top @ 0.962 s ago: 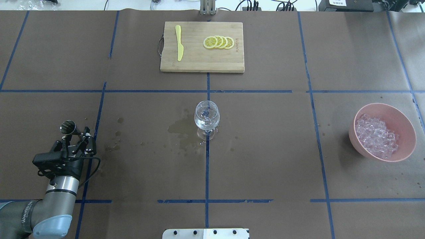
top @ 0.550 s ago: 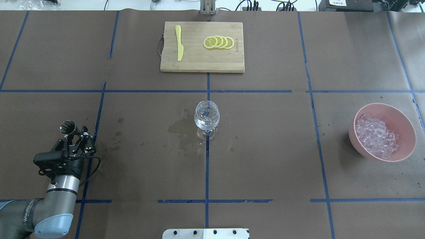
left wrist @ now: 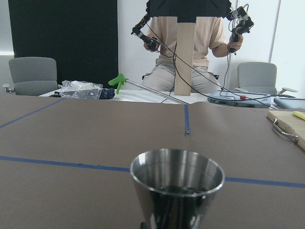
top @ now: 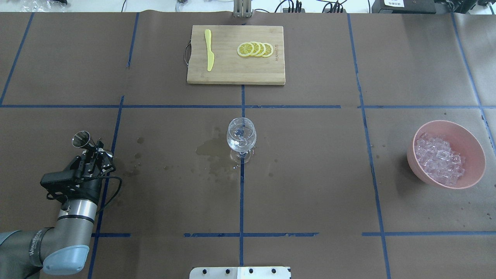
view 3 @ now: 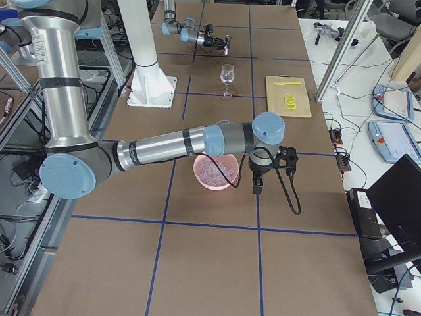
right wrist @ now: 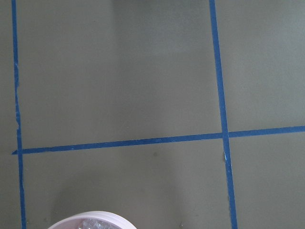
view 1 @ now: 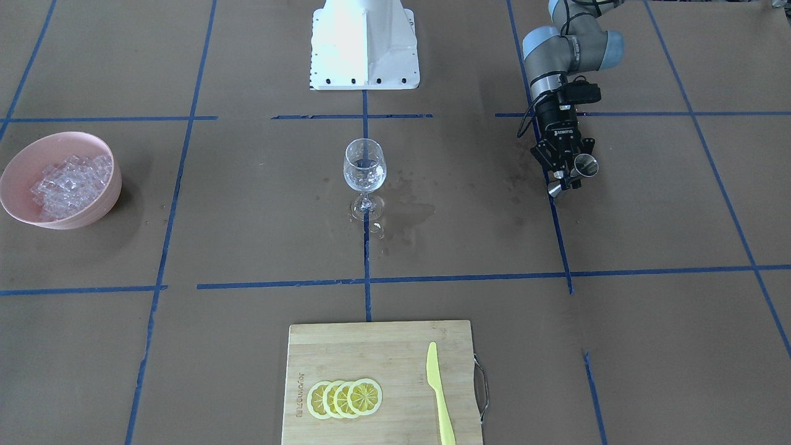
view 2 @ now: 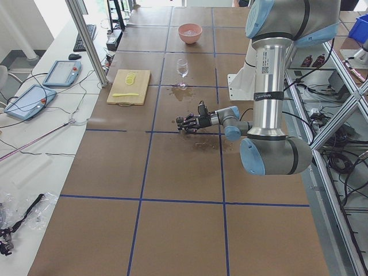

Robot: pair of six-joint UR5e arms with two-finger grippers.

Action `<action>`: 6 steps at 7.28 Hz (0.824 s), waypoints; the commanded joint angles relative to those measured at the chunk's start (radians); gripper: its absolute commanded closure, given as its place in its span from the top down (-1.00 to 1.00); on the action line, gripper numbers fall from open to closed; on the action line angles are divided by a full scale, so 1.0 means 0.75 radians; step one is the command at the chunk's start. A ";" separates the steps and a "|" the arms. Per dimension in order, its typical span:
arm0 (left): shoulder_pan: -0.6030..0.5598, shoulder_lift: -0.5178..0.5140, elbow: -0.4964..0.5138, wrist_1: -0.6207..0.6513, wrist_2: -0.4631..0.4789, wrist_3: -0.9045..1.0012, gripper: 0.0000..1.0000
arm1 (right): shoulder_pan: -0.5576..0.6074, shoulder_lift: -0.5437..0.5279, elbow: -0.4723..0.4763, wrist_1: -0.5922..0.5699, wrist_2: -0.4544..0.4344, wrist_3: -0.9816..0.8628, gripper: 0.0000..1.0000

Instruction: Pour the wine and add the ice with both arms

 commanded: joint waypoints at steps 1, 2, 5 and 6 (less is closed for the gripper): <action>-0.048 0.006 -0.081 0.000 -0.002 0.044 -1.00 | 0.000 -0.001 0.001 0.000 0.003 0.000 1.00; -0.075 0.008 -0.098 0.000 -0.002 0.123 -1.00 | 0.000 -0.003 0.005 0.000 0.003 0.000 1.00; -0.146 -0.016 -0.241 -0.013 -0.012 0.285 -1.00 | 0.000 -0.003 0.018 0.000 0.034 0.002 1.00; -0.177 -0.069 -0.255 -0.019 -0.016 0.312 -1.00 | -0.006 -0.001 0.020 0.000 0.036 0.002 1.00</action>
